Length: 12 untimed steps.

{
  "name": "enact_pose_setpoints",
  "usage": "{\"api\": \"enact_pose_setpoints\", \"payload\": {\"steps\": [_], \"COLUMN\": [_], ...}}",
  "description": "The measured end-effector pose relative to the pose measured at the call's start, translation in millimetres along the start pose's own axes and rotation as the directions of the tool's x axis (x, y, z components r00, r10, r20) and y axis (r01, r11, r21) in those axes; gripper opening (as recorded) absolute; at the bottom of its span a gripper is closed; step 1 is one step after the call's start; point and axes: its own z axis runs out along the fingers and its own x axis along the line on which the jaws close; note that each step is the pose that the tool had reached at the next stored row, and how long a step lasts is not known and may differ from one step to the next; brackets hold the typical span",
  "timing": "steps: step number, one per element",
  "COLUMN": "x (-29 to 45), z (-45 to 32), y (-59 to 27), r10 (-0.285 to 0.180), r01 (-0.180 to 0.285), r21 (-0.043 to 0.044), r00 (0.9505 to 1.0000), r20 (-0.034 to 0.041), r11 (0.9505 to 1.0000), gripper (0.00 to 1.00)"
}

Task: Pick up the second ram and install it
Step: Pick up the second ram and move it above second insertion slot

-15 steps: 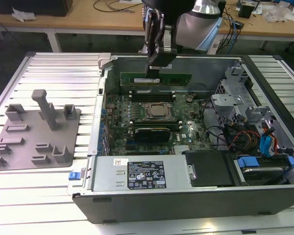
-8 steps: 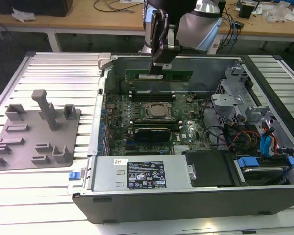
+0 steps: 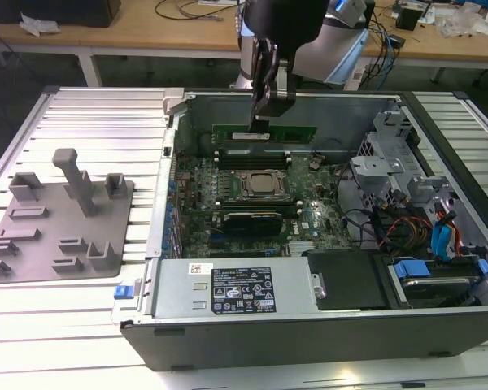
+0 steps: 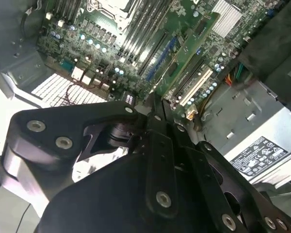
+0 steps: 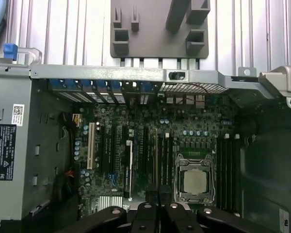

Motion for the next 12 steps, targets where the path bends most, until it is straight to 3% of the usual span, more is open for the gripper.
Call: {"api": "enact_pose_setpoints", "payload": {"steps": [6,9,12], "x": [-8.2,-13.2,-15.9], "z": [7.9,18.9,23.2], "y": [-1.3,-2.5,-3.0], "r10": [0.0,0.0,0.0], "r01": [0.0,0.0,0.0], "r21": [-0.0001,-0.0001,0.0], "r00": [1.0,1.0,1.0], "r20": [-0.0001,0.0,-0.0001], "r11": [1.0,1.0,1.0], "gripper": [0.1,0.1,0.1]}}
